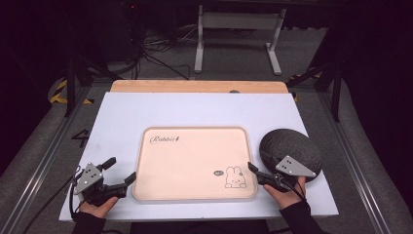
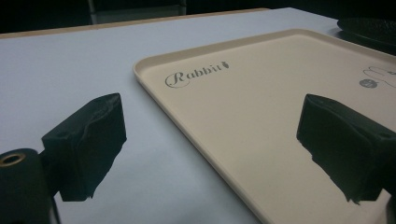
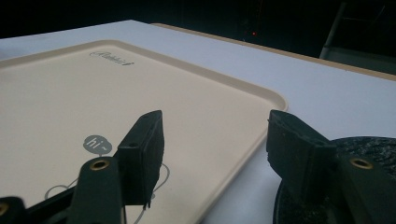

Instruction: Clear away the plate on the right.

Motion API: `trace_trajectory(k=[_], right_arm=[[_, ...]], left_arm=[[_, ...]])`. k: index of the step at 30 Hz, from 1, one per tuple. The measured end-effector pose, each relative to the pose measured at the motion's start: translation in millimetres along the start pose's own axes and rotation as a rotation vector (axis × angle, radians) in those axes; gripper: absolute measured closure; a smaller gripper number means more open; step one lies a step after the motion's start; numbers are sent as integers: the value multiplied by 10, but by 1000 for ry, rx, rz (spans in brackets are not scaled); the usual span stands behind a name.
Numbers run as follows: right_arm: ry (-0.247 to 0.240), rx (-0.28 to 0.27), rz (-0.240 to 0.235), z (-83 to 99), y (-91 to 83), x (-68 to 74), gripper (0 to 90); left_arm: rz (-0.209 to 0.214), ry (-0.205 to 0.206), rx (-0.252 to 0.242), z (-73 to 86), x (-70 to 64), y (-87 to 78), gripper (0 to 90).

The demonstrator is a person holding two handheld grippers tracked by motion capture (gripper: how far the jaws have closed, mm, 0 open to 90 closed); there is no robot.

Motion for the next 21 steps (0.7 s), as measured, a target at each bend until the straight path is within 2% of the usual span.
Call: trace_trajectory(k=[7,10,15,16,18,21], right_arm=[[-19,-18,-1,-78,-57,12,384],[-35,-8,-1,-113,-111,24,399],[-108,17,26,-199,-245,35,405],[-108,17,26,-199,-245,35,405],[-146,28,42,-227,-313,27,421],[-174,45,54,-243,-398,5,435]], left_arm=[[3,-6,9,1,-7,11,89],[12,-7,15,-2,-20,18,89],[17,-27,15,-27,7,28,90],[17,-27,15,-27,7,28,89],[10,-43,12,-37,23,28,89],[6,-45,11,-45,43,31,90]])
Point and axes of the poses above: each handheld gripper's, and its own axes: y roughly forward along the jaws, z roughly out of its underside, x roughly to its left, the point moved 8 cm from there along y, roughly forward along the jaws, and after that the axes turned 10 degrees about -z, right-handed, at the moved point
